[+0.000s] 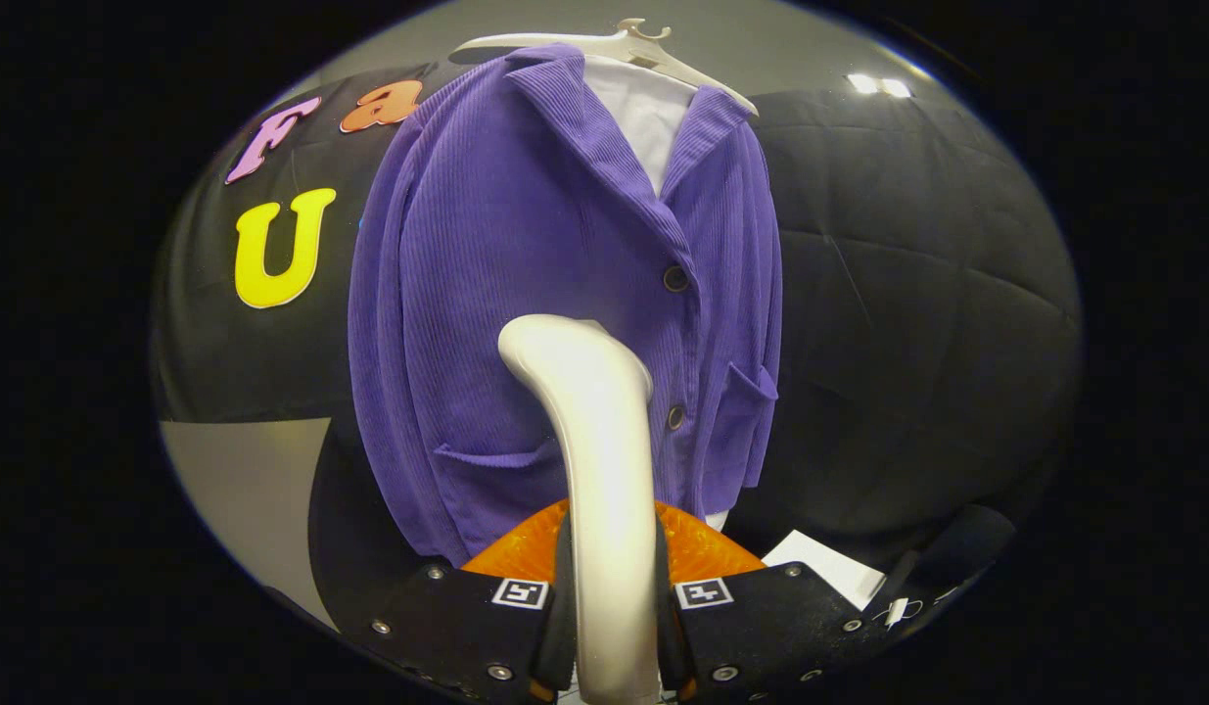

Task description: Iron the clothes twice with a garment steamer, once on the left side and once on the right side.

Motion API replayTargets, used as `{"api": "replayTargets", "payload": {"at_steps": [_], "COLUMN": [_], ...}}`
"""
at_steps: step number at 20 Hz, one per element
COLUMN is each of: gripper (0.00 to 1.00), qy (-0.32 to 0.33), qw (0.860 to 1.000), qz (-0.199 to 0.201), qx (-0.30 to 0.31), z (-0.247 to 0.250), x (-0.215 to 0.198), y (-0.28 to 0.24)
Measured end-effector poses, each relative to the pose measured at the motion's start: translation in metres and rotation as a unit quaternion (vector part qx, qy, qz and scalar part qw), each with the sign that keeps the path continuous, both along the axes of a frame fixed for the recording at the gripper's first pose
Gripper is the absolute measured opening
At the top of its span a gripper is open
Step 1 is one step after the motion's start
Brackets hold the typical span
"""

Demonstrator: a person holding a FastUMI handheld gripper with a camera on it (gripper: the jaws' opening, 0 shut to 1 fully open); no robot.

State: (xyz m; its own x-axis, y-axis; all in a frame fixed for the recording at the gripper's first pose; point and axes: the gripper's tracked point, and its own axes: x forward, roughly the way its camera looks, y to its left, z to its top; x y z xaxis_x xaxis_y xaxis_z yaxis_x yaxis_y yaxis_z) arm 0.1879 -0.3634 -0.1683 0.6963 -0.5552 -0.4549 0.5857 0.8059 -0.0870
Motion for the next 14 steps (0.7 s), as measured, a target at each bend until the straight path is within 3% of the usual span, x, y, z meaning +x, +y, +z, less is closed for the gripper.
{"api": "replayTargets", "payload": {"at_steps": [8, 14], "gripper": [0.33, 0.33], "qy": [-0.005, 0.039], "qw": [0.999, 0.996], "qz": [-0.006, -0.029], "qx": [0.038, 0.079], "z": [-0.045, -0.107], "x": [-0.008, -0.032], "y": [-0.001, -0.007]}}
